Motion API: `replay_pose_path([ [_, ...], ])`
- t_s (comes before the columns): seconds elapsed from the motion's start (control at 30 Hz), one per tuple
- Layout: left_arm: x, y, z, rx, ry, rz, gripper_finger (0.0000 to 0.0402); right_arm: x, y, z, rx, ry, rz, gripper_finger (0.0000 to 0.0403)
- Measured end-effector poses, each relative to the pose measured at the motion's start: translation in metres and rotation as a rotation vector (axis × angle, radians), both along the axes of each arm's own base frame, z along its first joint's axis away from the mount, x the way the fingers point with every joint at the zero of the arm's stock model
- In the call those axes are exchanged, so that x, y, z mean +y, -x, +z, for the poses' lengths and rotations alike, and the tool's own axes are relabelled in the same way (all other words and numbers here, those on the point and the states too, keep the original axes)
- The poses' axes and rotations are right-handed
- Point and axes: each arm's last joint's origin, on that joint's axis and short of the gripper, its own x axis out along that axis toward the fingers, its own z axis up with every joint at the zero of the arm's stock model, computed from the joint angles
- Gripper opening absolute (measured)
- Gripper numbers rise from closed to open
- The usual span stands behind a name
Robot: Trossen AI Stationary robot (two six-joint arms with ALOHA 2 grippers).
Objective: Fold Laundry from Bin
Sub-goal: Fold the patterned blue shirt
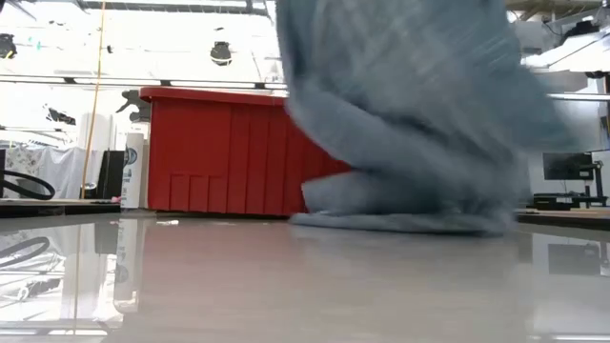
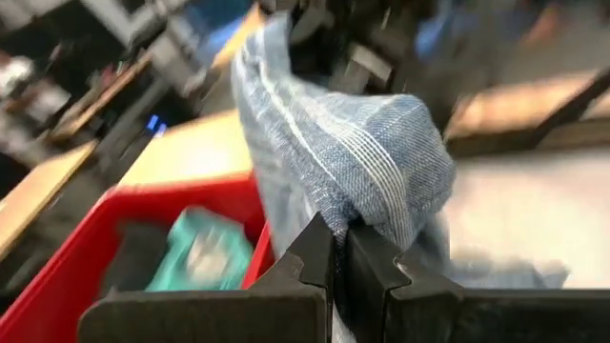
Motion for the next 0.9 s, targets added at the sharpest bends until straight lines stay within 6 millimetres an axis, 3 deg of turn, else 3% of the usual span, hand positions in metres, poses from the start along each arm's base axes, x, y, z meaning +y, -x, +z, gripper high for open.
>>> replay_pose_path([
  [0.33, 0.014, -0.028, 0.036, -0.468, 0.214, -0.342, 0.0, 0.008, 0.039, 0.029, -0.272, -0.008, 0.099, 0.0025],
  [0.57, 0.028, -0.052, 0.042, -0.82, 0.346, -0.502, 0.0, 0.005, 0.053, 0.053, -0.346, 0.024, 0.052, 0.0025],
  [0.7, 0.036, -0.07, 0.032, -1.011, 0.455, -0.577, 0.0, 0.002, 0.06, 0.072, -0.35, 0.039, 0.011, 0.0025],
  [0.9, 0.046, -0.109, -0.007, -1.232, 0.646, -0.645, 0.0, -0.004, 0.068, 0.104, -0.335, 0.059, -0.091, 0.0025],
])
